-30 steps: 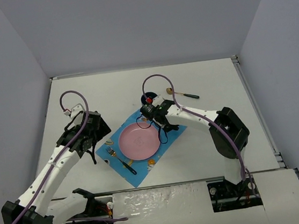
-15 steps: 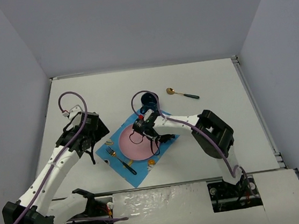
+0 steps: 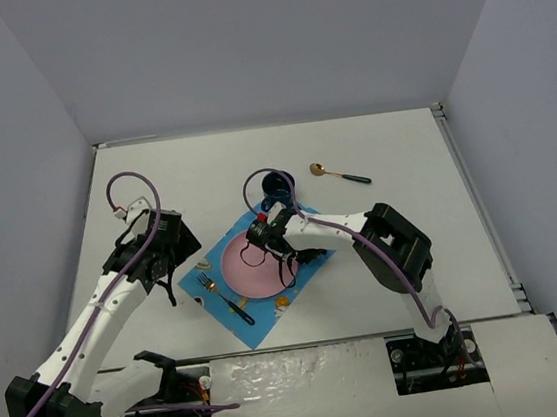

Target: Set the dinner table for one person

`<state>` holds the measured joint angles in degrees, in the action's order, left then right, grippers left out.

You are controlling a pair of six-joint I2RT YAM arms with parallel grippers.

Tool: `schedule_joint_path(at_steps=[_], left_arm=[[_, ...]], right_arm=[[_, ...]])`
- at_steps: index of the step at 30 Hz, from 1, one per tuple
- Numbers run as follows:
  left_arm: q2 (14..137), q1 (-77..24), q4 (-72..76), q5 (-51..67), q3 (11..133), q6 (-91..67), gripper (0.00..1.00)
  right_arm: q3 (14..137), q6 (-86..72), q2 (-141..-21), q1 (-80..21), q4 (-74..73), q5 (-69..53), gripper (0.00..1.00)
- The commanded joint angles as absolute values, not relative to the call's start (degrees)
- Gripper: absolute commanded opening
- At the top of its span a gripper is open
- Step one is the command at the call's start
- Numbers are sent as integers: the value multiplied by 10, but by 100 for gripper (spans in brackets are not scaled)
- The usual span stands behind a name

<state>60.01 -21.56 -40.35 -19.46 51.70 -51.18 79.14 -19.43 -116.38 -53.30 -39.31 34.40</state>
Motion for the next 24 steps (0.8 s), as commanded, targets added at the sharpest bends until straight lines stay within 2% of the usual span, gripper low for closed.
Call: schedule_joint_path(at_steps=[1, 3, 4, 7, 9, 11, 13, 15, 18, 21, 24], left_arm=[[588, -209, -387, -196, 529, -504, 79], [589, -209, -386, -193, 528, -505, 79], [589, -209, -386, -192, 528, -505, 79], [589, -209, -386, -189, 529, -506, 79], [589, -209, -386, -188, 529, -507, 79], [590, -209, -384, -186, 528, -509, 79], [589, -208, -381, -182, 527, -508, 79], [590, -208, -381, -181, 527, -509, 79], [589, -207, -381, -179, 526, -507, 79], [591, -204, -382, -177, 527, -505, 79], [594, -201, -381, -175, 527, -505, 79]], right_arm=[[814, -212, -1136, -530, -409, 387, 31], [819, -229, -1123, -525, -413, 387, 51], [822, -238, -1115, -521, -415, 387, 58], [837, -271, -1083, -504, -416, 392, 64], [847, -304, -1062, -479, -411, 396, 63], [847, -323, -1035, -439, -382, 370, 57], [815, -337, -992, -379, -313, 254, 48], [780, -357, -957, -330, -252, 129, 43], [731, -394, -941, -253, -174, 13, 37], [706, -427, -958, -208, -136, -145, 41], [696, -436, -979, -204, -115, -227, 42]])
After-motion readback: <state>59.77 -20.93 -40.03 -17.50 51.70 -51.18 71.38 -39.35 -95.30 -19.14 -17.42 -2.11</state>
